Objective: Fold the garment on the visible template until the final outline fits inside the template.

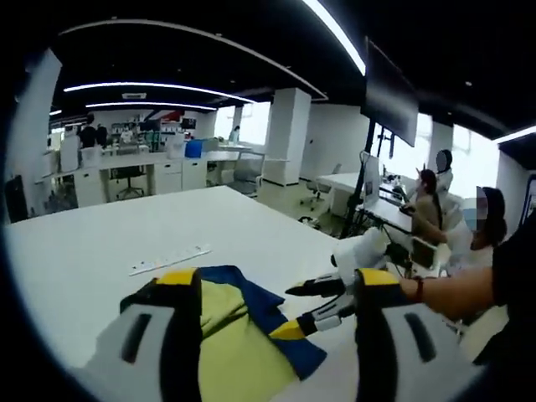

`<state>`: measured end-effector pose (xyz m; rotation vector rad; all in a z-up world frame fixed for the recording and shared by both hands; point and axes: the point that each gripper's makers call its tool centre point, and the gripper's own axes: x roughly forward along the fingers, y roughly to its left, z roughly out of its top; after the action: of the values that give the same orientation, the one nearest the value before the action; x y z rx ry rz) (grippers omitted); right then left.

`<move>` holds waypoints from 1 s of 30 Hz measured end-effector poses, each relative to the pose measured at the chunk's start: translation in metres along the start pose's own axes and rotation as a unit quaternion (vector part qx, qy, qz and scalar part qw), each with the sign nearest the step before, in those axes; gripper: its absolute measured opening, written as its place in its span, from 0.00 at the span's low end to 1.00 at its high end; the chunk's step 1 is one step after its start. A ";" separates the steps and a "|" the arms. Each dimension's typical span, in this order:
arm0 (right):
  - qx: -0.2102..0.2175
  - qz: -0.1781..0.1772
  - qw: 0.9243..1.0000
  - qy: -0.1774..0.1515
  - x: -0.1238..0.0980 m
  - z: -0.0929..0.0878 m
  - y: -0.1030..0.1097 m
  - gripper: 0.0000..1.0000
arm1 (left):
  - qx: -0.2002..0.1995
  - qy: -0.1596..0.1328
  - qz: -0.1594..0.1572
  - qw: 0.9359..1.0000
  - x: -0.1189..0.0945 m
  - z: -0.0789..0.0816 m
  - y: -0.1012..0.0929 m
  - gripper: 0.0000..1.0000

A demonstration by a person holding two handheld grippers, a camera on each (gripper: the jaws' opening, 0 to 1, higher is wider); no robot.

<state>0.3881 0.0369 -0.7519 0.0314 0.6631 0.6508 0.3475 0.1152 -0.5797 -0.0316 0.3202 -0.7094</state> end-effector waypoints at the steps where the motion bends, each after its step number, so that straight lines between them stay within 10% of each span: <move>1: 0.002 -0.001 1.000 0.000 -0.001 -0.001 0.000 0.77 | 0.012 0.003 0.009 1.000 0.001 -0.004 0.003 0.70; 12: 0.009 -0.010 1.000 0.006 0.000 -0.015 -0.008 0.76 | -0.041 0.026 0.090 0.995 -0.010 -0.058 0.064 0.66; 30: 0.003 -0.012 1.000 0.010 0.011 -0.031 0.002 0.61 | 0.004 0.091 0.209 0.974 -0.038 -0.131 0.137 0.45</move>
<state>0.3758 0.0389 -0.7821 0.0226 0.6832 0.6259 0.3681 0.2548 -0.7124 0.1082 0.4827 -0.2943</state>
